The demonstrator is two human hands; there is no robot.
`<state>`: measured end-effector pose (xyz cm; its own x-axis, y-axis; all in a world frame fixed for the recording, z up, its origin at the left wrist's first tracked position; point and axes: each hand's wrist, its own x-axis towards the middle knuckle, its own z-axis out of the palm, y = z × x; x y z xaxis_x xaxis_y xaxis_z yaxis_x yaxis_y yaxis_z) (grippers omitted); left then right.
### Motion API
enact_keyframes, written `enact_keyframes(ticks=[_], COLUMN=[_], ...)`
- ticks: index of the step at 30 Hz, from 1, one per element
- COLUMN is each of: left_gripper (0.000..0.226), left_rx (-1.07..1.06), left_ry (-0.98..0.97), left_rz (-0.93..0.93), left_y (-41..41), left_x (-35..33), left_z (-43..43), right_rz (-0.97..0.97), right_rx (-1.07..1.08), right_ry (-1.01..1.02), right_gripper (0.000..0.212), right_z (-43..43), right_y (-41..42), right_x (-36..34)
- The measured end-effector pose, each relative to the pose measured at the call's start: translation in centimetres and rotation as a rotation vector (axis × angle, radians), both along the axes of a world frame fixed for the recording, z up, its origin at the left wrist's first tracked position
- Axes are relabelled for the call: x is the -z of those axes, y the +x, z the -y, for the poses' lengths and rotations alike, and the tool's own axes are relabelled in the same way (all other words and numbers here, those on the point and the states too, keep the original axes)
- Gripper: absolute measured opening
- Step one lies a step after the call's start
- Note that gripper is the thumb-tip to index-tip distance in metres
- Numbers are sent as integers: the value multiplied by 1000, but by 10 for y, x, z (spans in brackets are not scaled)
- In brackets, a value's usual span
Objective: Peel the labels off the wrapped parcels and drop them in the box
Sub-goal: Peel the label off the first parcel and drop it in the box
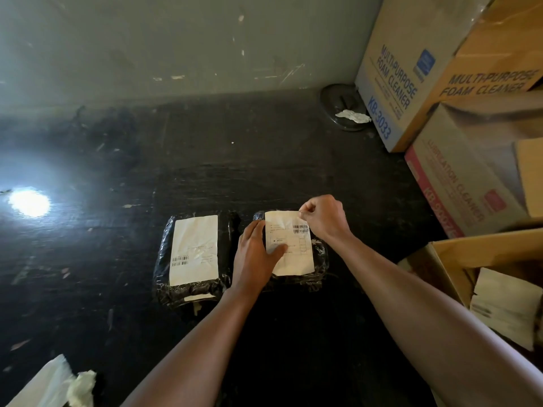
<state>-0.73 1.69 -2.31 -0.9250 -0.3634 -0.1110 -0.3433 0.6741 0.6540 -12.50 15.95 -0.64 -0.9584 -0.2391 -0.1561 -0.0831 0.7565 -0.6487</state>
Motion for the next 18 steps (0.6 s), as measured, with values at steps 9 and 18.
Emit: enact_keyframes(ticks=[9, 18], left_gripper=[80, 85], left_rx=[-4, -16], left_ry=[-16, 13], left_rz=[12, 29], left_y=[-1, 0], left_x=[2, 3], left_z=[0, 0], right_rz=[-46, -82], right_rx=[-29, -47], right_ry=[-3, 45], right_gripper=[7, 7], right_z=[0, 1], right_y=[5, 8], right_x=[-15, -26])
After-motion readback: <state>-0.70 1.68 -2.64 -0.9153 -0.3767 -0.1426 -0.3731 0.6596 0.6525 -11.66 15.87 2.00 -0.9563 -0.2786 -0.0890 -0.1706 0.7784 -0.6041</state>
